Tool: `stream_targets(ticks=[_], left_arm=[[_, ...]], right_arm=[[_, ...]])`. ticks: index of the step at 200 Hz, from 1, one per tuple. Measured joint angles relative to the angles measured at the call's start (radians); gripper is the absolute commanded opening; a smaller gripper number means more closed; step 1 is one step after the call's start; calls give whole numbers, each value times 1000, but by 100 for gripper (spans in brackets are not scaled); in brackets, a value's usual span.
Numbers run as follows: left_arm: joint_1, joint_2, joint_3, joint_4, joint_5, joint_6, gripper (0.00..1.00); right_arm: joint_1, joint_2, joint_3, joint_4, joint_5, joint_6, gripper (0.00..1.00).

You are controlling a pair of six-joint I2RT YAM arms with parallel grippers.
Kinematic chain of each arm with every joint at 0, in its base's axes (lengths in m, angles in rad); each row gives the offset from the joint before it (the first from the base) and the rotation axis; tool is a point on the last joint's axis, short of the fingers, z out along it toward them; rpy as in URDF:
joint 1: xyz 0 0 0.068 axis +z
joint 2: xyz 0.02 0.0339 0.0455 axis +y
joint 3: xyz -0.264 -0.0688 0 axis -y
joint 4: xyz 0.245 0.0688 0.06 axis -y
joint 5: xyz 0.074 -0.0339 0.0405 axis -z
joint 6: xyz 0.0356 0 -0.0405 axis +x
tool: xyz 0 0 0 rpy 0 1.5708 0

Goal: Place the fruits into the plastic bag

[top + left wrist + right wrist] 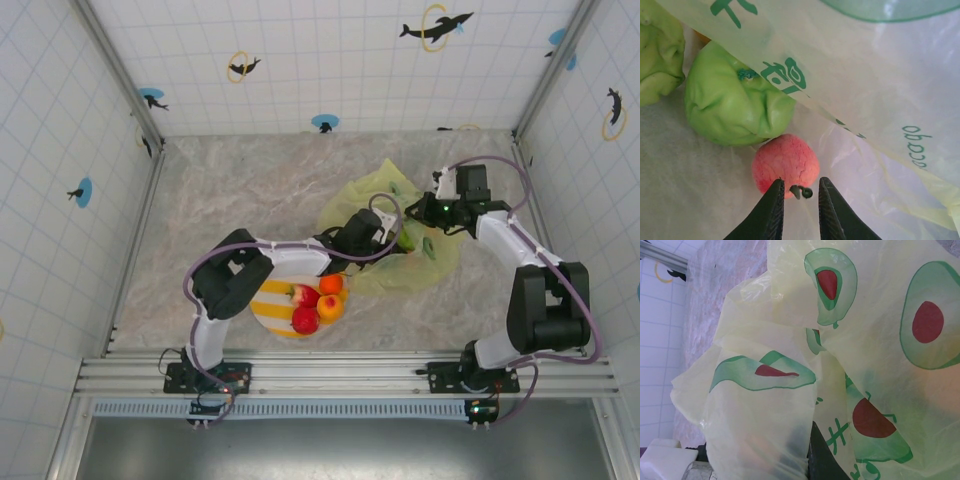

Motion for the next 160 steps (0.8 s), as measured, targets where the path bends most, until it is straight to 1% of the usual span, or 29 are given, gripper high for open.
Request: stream_targets(ticks=[36,100,113,128,160], left_arm=[[16,-93,-76,-7,-16,21,32],[111,-359,-248,-33,-80,74,44],[125,-422,-288,-58,-106,82,49],[140,-491,-328,-101,-134,92,56],[172,-638,-402,-244,-210,106,70]], right_arm=[[0,0,0,-1,0,-2,5],[0,0,0,0,0,-2,5],[0,0,0,-1,0,-2,5],[0,0,0,0,0,-3,5],[0,0,0,-1,1,-3,5]])
